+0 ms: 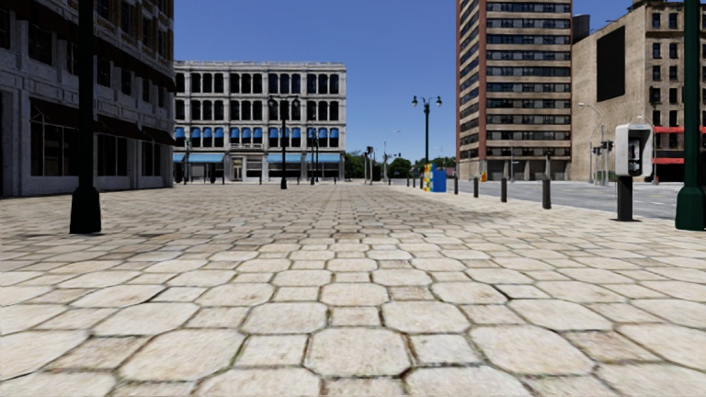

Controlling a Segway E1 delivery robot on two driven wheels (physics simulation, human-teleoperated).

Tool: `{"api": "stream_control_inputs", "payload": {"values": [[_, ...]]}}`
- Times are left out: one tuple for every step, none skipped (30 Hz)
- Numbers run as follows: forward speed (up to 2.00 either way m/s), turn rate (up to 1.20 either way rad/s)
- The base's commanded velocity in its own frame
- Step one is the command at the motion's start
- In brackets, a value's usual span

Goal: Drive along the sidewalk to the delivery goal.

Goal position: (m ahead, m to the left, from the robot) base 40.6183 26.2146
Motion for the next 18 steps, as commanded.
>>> {"api": "stream_control_inputs", "payload": {"values": [[2.0, 0.0], [2.0, 0.0], [2.0, 0.0], [2.0, 0.0], [2.0, 0.0], [2.0, 0.0], [2.0, 0.0], [2.0, 0.0], [2.0, 0.0], [2.0, 0.0], [2.0, 0.0], [2.0, 0.0], [2.0, 0.0], [2.0, 0.0], [2.0, 0.0], [2.0, 0.0], [2.0, 0.0], [2.0, 0.0]]}}
